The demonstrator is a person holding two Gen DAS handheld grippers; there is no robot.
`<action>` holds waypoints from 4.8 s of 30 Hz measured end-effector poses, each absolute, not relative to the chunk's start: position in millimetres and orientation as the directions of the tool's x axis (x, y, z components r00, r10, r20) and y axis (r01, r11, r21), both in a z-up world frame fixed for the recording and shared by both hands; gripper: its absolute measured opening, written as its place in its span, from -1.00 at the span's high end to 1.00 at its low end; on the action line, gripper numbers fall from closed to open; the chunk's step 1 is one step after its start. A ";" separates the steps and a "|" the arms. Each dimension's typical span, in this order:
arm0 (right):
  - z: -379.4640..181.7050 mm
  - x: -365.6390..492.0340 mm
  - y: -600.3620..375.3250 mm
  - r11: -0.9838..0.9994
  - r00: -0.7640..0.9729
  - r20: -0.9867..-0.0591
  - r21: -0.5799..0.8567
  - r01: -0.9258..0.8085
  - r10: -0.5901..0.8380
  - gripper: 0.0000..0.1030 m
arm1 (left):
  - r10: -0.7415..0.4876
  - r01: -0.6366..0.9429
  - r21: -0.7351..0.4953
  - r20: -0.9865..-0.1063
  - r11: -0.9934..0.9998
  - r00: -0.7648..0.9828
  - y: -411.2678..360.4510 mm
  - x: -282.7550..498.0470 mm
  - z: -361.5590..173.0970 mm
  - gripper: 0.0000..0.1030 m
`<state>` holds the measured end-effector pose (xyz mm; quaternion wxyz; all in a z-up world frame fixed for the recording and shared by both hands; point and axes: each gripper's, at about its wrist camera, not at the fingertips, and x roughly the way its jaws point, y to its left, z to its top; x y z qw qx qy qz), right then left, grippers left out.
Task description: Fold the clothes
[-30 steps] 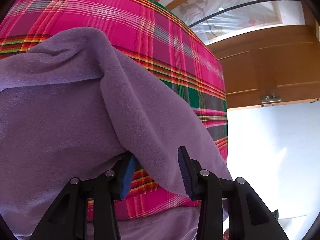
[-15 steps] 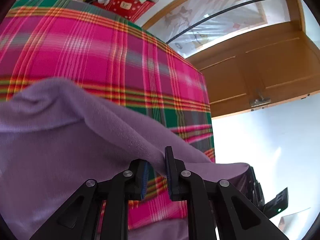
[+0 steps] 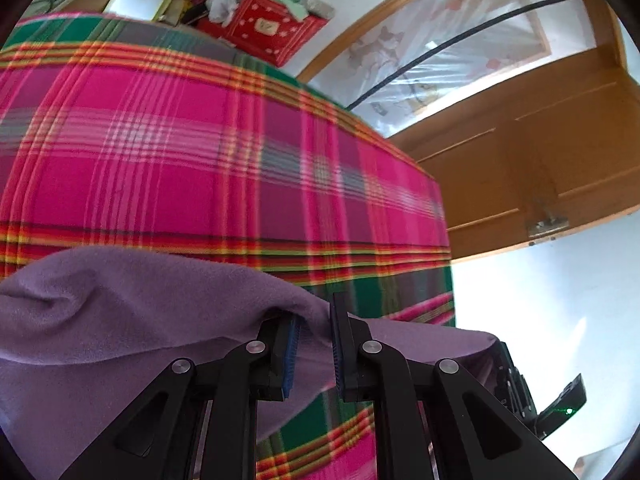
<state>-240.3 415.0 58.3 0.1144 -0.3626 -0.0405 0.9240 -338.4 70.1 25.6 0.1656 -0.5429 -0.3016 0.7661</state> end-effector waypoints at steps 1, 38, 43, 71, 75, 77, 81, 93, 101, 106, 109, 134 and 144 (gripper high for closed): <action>56.7 -237.8 417.4 -0.976 -0.706 -0.674 -0.130 -0.174 0.216 0.83 | 0.585 0.065 -0.640 -0.734 -0.765 -0.345 69.6 -336.8 23.3 0.73; 27.6 -138.8 449.1 -0.957 -0.627 -0.778 0.207 -0.204 -0.034 0.31 | 0.692 -0.259 -0.679 -0.720 -0.687 0.050 134.7 -111.3 9.1 0.09; 19.8 -133.1 454.7 -0.935 -0.635 -0.769 0.274 -0.224 -0.073 0.61 | 0.710 -0.245 -0.699 -0.702 -0.672 0.057 135.4 -110.4 7.8 0.09; 28.4 -22.3 491.7 -0.793 -0.753 -0.647 0.519 -0.319 -0.120 0.85 | 0.672 -0.306 -0.659 -0.737 -0.687 0.076 149.1 -79.6 -0.2 0.85; 29.7 -12.1 490.5 -0.789 -0.759 -0.642 0.520 -0.326 -0.109 0.85 | 0.664 -0.321 -0.659 -0.739 -0.680 0.110 151.8 -68.1 -2.9 0.90; 32.3 -5.2 488.6 -0.796 -0.767 -0.633 0.515 -0.320 -0.101 0.85 | 0.665 -0.330 -0.660 -0.738 -0.675 0.115 152.6 -64.6 -2.6 0.90; 35.5 8.7 482.4 -0.822 -0.766 -0.640 0.468 -0.323 -0.064 0.85 | 0.680 -0.303 -0.680 -0.722 -0.668 0.123 149.1 -69.6 -4.3 0.90; 14.1 38.3 495.0 -0.773 -0.761 -0.647 0.504 -0.384 -0.043 0.80 | 0.689 -0.312 -0.691 -0.712 -0.652 0.138 145.8 -79.9 3.9 0.91; 1.9 44.5 505.7 -0.724 -0.755 -0.653 0.547 -0.420 -0.056 0.49 | 0.692 -0.330 -0.696 -0.706 -0.638 0.150 146.5 -75.5 16.8 0.91; 2.9 49.5 508.4 -0.716 -0.759 -0.649 0.550 -0.430 -0.043 0.46 | 0.701 -0.335 -0.711 -0.692 -0.619 0.172 146.1 -63.8 8.7 0.91; 8.2 55.8 507.0 -0.727 -0.762 -0.646 0.540 -0.424 -0.036 0.43 | 0.707 -0.327 -0.709 -0.691 -0.624 0.149 142.1 -60.3 9.0 0.91; 151.8 183.6 495.6 -0.916 -0.822 -0.545 0.224 -0.333 0.166 0.27 | 0.576 0.124 -0.643 -0.743 -0.756 -0.340 -112.0 46.5 19.6 0.58; 38.4 101.9 390.6 -0.903 -0.733 -0.639 0.421 -0.080 -0.233 0.15 | 0.431 0.316 -0.692 -0.677 -0.649 -0.597 -184.1 85.8 12.4 0.20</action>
